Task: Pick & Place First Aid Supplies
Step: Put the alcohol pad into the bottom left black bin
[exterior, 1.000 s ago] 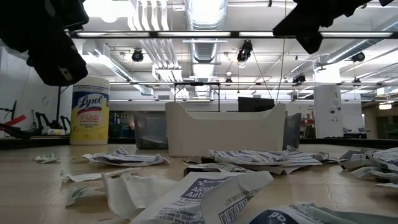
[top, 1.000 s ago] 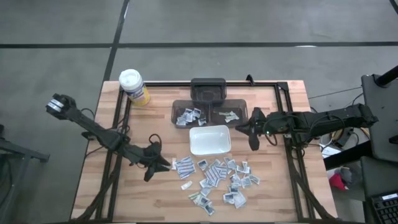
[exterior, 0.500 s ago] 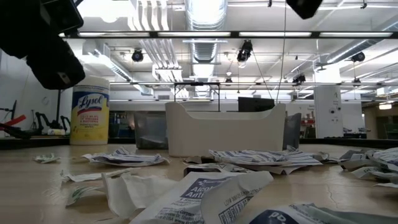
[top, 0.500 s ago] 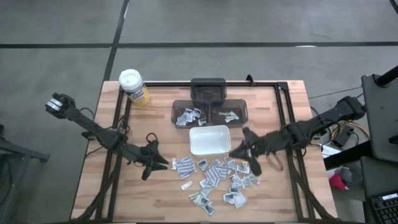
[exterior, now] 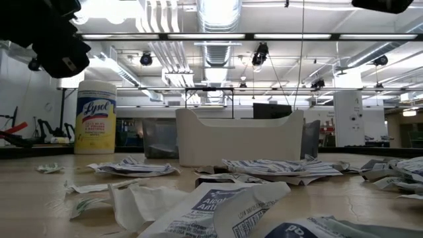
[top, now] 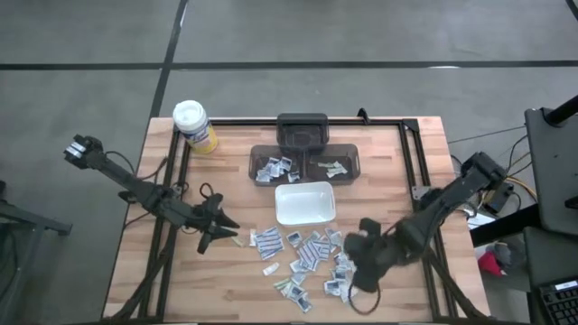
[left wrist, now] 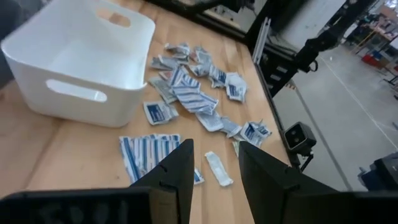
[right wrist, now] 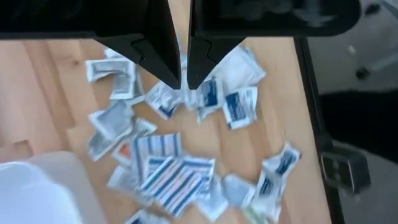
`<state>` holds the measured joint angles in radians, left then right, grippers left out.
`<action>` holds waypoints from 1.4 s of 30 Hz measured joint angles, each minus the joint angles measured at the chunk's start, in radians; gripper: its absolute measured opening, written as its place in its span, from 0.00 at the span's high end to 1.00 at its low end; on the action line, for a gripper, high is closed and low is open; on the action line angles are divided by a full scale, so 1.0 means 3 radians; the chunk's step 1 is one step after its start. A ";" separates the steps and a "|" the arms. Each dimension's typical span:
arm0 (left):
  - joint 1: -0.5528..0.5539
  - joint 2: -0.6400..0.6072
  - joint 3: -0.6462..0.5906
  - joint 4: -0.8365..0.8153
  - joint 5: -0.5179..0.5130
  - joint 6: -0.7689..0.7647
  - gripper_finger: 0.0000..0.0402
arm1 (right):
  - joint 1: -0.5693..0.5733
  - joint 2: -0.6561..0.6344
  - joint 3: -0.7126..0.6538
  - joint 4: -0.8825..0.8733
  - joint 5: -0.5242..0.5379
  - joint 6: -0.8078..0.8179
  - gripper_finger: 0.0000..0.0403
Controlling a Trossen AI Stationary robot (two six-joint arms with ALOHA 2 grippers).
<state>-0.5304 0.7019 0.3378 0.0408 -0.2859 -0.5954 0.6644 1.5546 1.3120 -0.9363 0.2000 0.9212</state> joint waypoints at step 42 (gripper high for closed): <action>0.0000 -0.0536 0.0000 -0.0341 -0.0168 -0.0012 0.70 | 0.0162 0.1057 -0.0132 0.0038 -0.0751 -0.0818 0.79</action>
<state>-0.5304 0.5412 0.3378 -0.0616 -0.3363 -0.5991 0.7132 1.8716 1.2724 -0.9250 -0.0253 0.6758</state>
